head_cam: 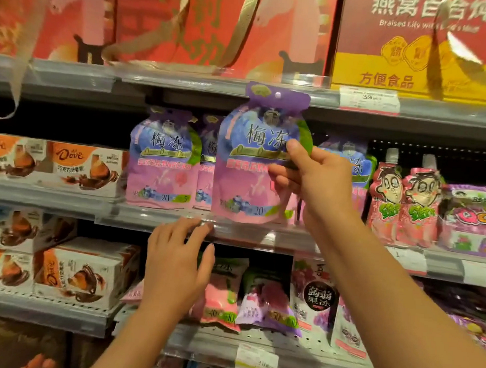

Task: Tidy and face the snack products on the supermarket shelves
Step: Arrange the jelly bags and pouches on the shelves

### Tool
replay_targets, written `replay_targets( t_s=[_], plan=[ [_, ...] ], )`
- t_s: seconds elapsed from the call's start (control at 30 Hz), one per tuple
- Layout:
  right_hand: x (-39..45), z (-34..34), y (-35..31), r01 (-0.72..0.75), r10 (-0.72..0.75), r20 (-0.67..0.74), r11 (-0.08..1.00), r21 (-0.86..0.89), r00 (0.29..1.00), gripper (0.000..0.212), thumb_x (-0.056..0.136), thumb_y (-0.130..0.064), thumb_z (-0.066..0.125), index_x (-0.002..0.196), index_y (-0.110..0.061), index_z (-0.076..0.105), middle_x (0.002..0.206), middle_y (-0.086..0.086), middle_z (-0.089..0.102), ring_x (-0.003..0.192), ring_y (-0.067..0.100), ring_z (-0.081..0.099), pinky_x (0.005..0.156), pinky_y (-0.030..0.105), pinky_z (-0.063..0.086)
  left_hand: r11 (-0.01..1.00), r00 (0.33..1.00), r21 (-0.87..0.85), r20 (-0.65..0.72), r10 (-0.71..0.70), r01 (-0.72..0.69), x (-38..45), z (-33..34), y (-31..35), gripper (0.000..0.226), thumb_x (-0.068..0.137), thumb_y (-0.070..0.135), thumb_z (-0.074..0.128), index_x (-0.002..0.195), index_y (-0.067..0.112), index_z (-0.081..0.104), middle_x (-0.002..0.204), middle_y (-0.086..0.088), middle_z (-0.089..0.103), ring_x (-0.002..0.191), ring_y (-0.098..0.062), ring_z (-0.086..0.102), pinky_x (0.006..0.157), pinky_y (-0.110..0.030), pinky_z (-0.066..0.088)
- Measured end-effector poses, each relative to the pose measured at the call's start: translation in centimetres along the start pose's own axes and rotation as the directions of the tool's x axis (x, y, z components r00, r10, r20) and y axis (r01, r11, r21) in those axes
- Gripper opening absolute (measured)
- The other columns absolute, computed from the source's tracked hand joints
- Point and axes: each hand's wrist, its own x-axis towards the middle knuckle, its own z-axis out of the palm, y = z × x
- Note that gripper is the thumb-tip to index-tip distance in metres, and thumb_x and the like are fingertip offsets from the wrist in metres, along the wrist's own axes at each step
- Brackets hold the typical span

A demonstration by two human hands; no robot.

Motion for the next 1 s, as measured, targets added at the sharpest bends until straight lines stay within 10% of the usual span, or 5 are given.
replay_targets(
  t_s=[0.67, 1.0],
  plan=[
    [4.6, 4.3, 5.7, -0.001, -0.003, -0.033, 0.995, -0.102, 0.999, 0.02, 0.101, -0.013, 0.06, 0.085, -0.005, 0.07, 0.077, 0.016, 0.074, 0.078, 0.022, 0.077, 0.061, 0.027, 0.061, 0.997, 0.999, -0.066, -0.038, -0.035, 0.032, -0.2, 0.8, 0.0, 0.031, 0.092, 0.031, 0.057, 0.119, 0.02, 0.067, 0.122, 0.0, 0.059, 0.111, -0.027, 0.052, 0.1, -0.044, 0.04],
    [2.3, 5.3, 6.9, 0.086, -0.094, -0.022, 0.967, -0.24, 0.995, 0.03, 0.1, -0.016, 0.061, 0.073, -0.006, 0.068, 0.074, 0.021, 0.073, 0.076, 0.02, 0.077, 0.072, 0.05, 0.061, 0.997, 0.998, -0.064, -0.036, -0.047, 0.044, -0.3, 0.7, 0.2, 0.031, 0.093, 0.032, 0.056, 0.119, 0.02, 0.066, 0.124, -0.001, 0.059, 0.109, -0.027, 0.051, 0.098, -0.048, 0.042]
  ],
)
